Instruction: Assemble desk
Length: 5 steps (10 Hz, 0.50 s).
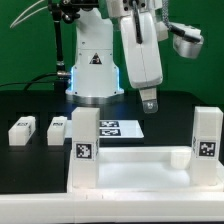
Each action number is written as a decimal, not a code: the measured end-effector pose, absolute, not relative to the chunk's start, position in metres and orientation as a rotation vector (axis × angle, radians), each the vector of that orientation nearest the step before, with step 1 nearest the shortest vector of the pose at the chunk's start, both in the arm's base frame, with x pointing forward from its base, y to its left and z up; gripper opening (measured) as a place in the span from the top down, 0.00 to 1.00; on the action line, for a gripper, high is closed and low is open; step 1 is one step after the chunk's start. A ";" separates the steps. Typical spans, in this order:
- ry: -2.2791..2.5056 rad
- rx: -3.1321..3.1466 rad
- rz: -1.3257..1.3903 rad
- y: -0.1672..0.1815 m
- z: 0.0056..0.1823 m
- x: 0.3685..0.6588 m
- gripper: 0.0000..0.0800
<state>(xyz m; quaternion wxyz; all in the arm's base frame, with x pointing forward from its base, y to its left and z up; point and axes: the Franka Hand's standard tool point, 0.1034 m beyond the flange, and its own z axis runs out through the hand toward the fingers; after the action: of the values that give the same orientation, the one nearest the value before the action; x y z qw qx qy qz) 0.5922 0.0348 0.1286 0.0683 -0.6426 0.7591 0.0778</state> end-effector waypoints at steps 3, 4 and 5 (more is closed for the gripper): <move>2.233 -1.986 0.270 0.028 0.102 0.565 0.19; 2.243 -1.999 0.292 0.026 0.091 0.552 0.19; 2.259 -1.994 0.247 0.023 0.078 0.545 0.19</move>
Offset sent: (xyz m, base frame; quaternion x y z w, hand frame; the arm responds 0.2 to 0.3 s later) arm -0.0534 -0.0065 -0.0418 -0.0382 -0.0323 -0.0228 0.9985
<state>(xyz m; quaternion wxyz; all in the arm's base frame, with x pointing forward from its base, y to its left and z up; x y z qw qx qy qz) 0.5447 0.0232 0.0780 0.0590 -0.6585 0.7458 0.0814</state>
